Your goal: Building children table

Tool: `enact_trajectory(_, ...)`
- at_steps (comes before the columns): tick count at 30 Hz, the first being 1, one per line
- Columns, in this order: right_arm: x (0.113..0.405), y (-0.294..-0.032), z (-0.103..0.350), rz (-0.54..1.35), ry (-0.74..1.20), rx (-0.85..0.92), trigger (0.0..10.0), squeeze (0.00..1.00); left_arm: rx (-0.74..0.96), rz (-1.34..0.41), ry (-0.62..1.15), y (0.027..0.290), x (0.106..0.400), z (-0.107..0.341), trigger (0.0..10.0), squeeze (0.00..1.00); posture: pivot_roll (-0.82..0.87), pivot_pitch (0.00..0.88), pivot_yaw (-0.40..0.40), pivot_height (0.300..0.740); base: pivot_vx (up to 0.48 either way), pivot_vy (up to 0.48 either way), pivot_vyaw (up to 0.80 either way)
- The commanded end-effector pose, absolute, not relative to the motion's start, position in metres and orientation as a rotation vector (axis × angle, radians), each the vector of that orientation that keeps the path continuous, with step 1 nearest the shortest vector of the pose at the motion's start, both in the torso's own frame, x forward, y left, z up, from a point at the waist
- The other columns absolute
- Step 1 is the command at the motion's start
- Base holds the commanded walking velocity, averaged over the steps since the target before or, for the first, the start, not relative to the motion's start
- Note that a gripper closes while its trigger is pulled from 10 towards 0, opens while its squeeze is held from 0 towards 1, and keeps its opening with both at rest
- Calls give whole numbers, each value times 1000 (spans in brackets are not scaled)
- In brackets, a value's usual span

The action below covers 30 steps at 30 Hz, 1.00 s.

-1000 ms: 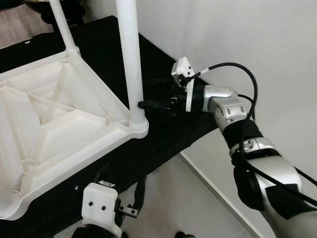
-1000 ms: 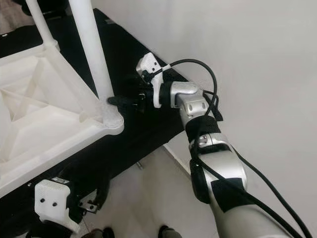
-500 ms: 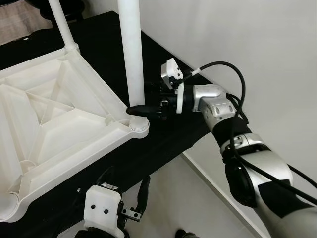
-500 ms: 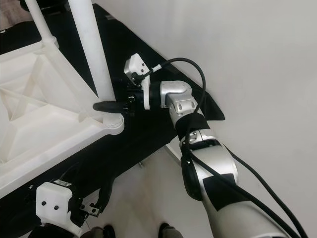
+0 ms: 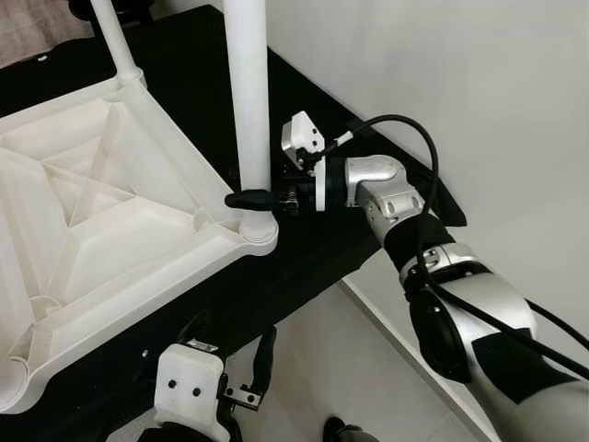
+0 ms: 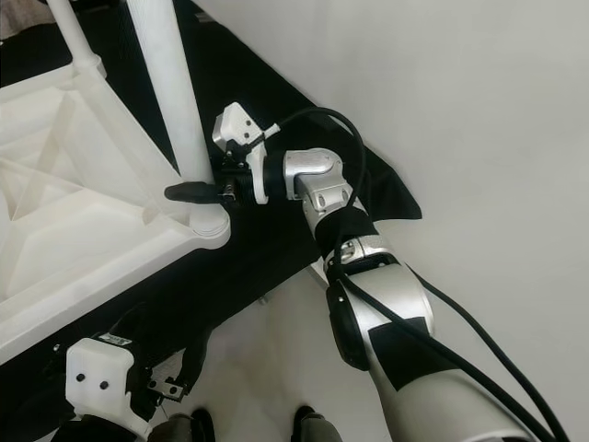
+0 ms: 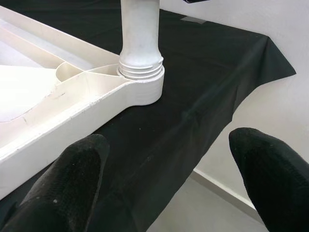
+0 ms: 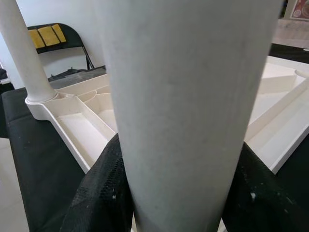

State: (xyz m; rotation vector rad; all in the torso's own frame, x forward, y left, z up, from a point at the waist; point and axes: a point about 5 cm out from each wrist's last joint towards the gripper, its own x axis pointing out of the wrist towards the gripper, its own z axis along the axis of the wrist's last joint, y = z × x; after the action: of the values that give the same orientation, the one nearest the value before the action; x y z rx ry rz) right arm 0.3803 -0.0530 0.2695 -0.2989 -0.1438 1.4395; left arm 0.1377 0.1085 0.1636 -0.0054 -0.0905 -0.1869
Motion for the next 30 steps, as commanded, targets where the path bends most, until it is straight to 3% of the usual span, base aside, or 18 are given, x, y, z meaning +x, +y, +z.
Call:
enact_trajectory(1,381,-59,266,1417,-146,-306,0,0,-27,-202,-80,103,134,164,10000,0,45,277,-45,740,0,0,0)
enact_trajectory(5,386,-74,256,1240,-153,-269,0,0,-33,-213,-80,104,137,163,10000,0,21,274,-37,740,0,0,0)
enact_trajectory(7,386,-74,256,1240,-153,-269,0,0,-33,-213,-80,104,137,163,10000,0,21,274,-37,740,0,0,0)
enact_trajectory(8,387,-79,248,1106,-141,-231,0,0,-35,-215,-79,104,138,162,10000,0,9,272,-40,740,0,0,0)
enact_trajectory(9,390,-85,235,801,-119,-208,0,0,-36,-219,-77,106,140,161,10000,0,2,271,-37,740,0,0,0)
enact_trajectory(10,390,-85,235,801,-119,-208,0,0,-36,-219,-77,106,140,161,10000,0,2,271,-37,740,0,0,0)
enact_trajectory(12,354,-74,200,533,-51,-124,0,0,-44,-219,-74,108,143,160,10000,0,1,267,-25,740,0,0,0)
enact_trajectory(16,333,-60,190,529,-31,-76,0,0,-48,-217,-73,110,145,159,10000,0,-9,262,-13,740,0,0,0)
enact_trajectory(20,343,-48,191,571,-46,-74,0,0,-52,-213,-70,112,148,157,10000,0,-4,238,-16,740,0,0,0)
enact_trajectory(21,346,-43,192,606,-46,-70,7216,0,-57,-211,-70,112,149,156,10000,0,-5,237,-20,740,0,0,0)
enact_trajectory(24,348,-41,194,629,-45,-68,7216,0,-60,-209,-70,112,150,156,10000,0,-5,237,-20,740,0,0,0)
enact_trajectory(25,350,-37,197,685,-55,-61,10000,0,-63,-205,-71,113,151,156,10000,0,-6,234,-22,740,0,0,0)
enact_trajectory(27,349,-34,205,746,-71,-39,10000,35,-65,-201,-73,113,152,156,10000,0,-5,231,-23,740,0,0,0)
enact_trajectory(28,343,-30,222,882,-109,-14,10000,1000,-66,-198,-75,113,152,155,10000,0,-3,230,-24,740,0,0,0)
enact_trajectory(30,340,-32,232,972,-147,-120,10000,1000,-69,-199,-76,113,153,155,10000,0,-2,229,-26,740,0,0,0)
